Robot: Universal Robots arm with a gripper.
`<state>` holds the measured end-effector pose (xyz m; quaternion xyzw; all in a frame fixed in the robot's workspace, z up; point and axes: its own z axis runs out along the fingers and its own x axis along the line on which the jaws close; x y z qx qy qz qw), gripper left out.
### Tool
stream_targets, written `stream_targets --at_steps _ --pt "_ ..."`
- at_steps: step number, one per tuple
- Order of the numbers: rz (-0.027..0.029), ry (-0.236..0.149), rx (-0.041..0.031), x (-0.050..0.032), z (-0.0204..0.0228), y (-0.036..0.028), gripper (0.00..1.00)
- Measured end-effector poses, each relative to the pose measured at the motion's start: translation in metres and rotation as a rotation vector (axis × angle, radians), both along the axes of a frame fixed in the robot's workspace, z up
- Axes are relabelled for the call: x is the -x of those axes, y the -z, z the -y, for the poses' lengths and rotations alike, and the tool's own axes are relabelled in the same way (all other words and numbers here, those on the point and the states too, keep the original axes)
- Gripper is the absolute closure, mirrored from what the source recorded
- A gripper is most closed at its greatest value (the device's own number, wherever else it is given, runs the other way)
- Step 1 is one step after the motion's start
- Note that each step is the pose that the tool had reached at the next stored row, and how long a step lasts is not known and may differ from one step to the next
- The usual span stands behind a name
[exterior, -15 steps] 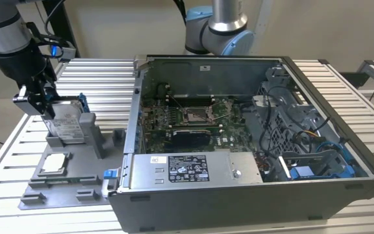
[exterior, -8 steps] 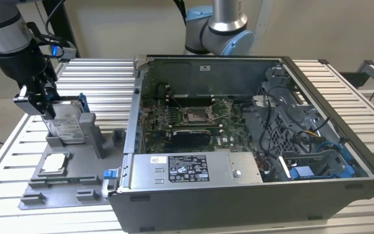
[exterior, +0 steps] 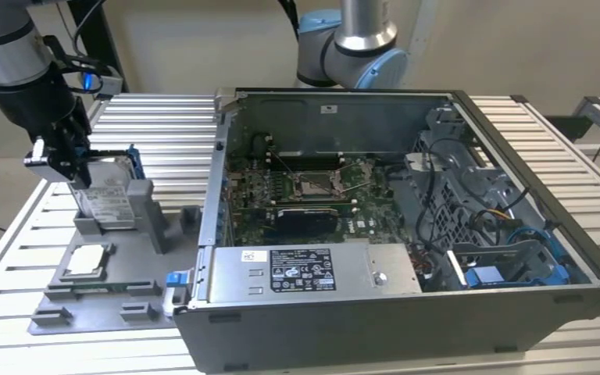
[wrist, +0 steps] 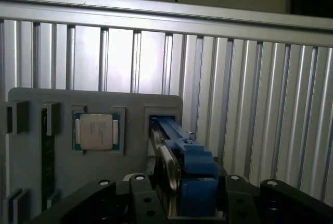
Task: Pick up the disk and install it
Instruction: 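Pick up the disk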
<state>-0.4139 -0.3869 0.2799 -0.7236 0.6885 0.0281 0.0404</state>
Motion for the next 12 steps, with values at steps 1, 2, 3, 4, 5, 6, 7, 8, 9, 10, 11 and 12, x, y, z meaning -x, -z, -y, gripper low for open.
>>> stream_targets --at_steps 1,2,3,4,5,6,7,8,9,10,11,12 --pt "-0.0001 0.0 0.0 0.0 0.0 0.0 0.0" --pt "-0.0002 0.0 0.0004 0.0 0.0001 -0.0001 0.0" --pt "0.0 0.0 -0.0004 -0.0001 -0.0001 0.0 0.0" --pt "0.0001 0.0 -0.0002 -0.0001 -0.0001 0.0 0.0" --pt "0.0001 0.0 -0.0001 -0.0001 0.0 0.0 0.0" --pt "0.0 0.0 0.0 -0.0001 0.0 0.0 0.0" --pt "0.0001 0.0 0.0 -0.0001 0.0 0.0 0.0" --pt "0.0 0.0 0.0 -0.0001 0.0 0.0 0.0" --pt "0.0 0.0 0.0 -0.0002 0.0 0.0 0.0" --pt "0.0 0.0 0.0 -0.0003 0.0 0.0 0.0" --pt "0.0 0.0 0.0 -0.0003 0.0 0.0 0.0" --pt "0.0 0.0 0.0 -0.0003 0.0 0.0 0.0"
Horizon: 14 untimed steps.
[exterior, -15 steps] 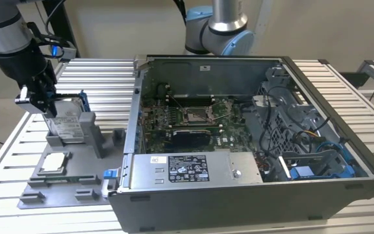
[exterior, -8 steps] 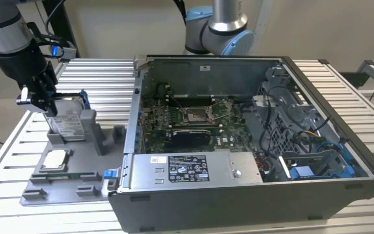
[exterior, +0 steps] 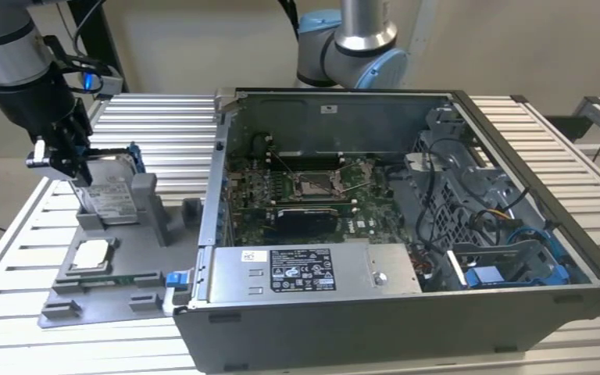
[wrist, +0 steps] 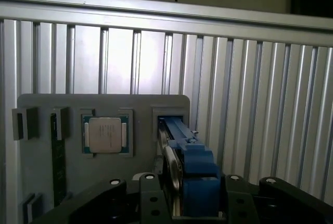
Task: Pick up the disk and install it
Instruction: 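Pick up the disk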
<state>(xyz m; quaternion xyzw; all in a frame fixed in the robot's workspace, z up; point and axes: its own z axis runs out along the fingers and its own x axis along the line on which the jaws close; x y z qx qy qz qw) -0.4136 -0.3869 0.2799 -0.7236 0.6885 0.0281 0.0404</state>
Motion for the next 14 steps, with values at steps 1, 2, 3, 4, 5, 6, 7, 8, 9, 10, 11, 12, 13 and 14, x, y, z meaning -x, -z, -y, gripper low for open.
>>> stream_targets --at_steps 1,2,3,4,5,6,7,8,9,10,11,12,13,14 --pt "0.0 0.0 0.0 0.0 0.0 0.0 0.0" --pt "0.0 0.0 0.0 0.0 0.0 0.0 0.0" --pt "0.0 0.0 0.0 -0.0002 0.0 0.0 0.0" --pt "0.0 0.0 0.0 -0.0003 0.0 0.0 0.0" --pt "0.0 0.0 0.0 -0.0003 0.0 0.0 0.0" --pt "0.0 0.0 0.0 -0.0004 0.0 0.0 0.0" --pt "0.0 0.0 0.0 -0.0004 0.0 0.0 0.0" --pt "0.0 0.0 0.0 -0.0004 0.0 0.0 0.0" --pt "0.0 0.0 0.0 -0.0004 0.0 0.0 0.0" --pt "0.0 0.0 0.0 -0.0005 0.0 0.0 0.0" --pt "0.0 0.0 0.0 -0.0005 0.0 0.0 0.0" --pt "0.0 0.0 0.0 -0.0005 0.0 0.0 0.0" --pt "0.0 0.0 0.0 -0.0005 0.0 -0.0001 0.0" --pt "0.0 0.0 0.0 -0.0006 0.0 -0.0007 0.0"
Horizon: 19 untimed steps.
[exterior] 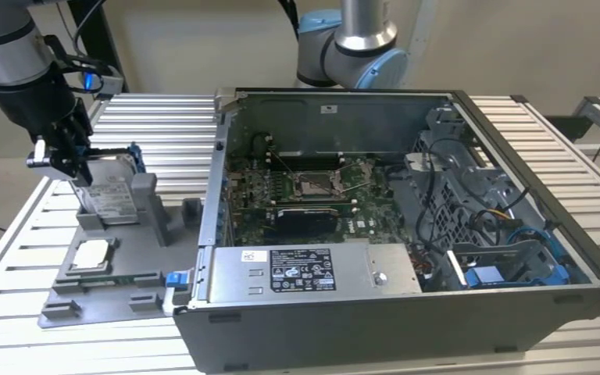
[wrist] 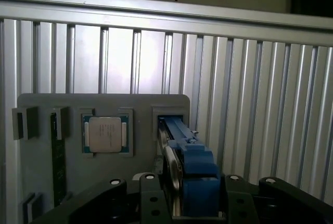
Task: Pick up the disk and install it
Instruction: 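Pick up the disk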
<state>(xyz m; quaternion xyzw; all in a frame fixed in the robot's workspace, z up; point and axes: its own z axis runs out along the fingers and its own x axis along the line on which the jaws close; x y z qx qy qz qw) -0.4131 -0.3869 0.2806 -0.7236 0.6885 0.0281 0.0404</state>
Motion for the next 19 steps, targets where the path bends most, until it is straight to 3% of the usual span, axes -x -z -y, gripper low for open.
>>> stream_targets --at_steps 4,9,14,19 --pt "0.0 0.0 0.0 0.0001 0.0 -0.004 0.0" --pt "0.0 0.0 0.0 0.0001 0.0 -0.0042 0.0" --pt "0.0 0.0 0.0 0.0001 0.0 0.0023 0.0" --pt "-0.0003 0.0 0.0001 0.0001 0.0 0.0026 0.0"
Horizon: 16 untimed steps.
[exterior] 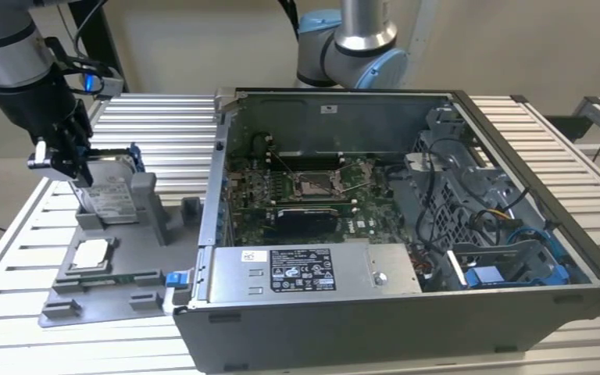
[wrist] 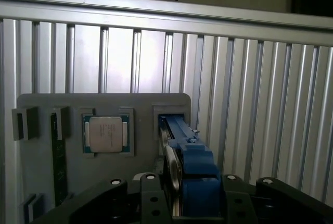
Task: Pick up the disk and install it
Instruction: 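Pick up the disk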
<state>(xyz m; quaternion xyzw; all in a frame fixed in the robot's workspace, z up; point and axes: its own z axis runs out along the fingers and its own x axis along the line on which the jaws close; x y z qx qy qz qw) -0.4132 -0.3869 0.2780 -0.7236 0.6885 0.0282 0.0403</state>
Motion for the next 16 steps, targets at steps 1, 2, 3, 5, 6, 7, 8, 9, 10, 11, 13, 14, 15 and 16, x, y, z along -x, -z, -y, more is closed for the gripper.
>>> stream_targets --at_steps 1,2,3,5,6,7,8,9,10,11,13,14,15,16 --pt "0.0001 0.0 -0.0001 0.0 0.0 0.0001 0.0" --pt "0.0 0.0 0.0002 0.0 0.0 0.0001 0.0" --pt "-0.0003 0.001 0.0031 0.0 -0.0001 0.0003 0.0" --pt "-0.0011 0.004 0.009 0.0 0.0 0.0004 0.0" --pt "-0.0012 0.004 0.0091 0.0 0.0 0.0003 0.0" --pt "-0.0013 0.004 0.0092 0.0 0.0 0.0003 0.0" --pt "-0.0013 0.005 0.0092 0.0 0.0 0.0002 0.0" --pt "-0.0015 0.005 0.0098 0.0 0.0 0.0002 0.0" --pt "-0.0023 0.005 0.0128 0.0 -0.0001 0.0002 0.0" --pt "-0.0036 0.005 0.0179 0.0 -0.0001 0.0002 0.0" --pt "-0.0041 0.005 0.0267 0.0 0.0 0.0003 0.0" --pt "-0.0041 0.005 0.027 0.0 0.0001 0.0003 0.0" --pt "-0.0042 0.005 0.0272 0.0 0.0001 0.0003 0.0" --pt "-0.0043 0.005 0.0276 0.0 0.0001 0.0002 0.0"
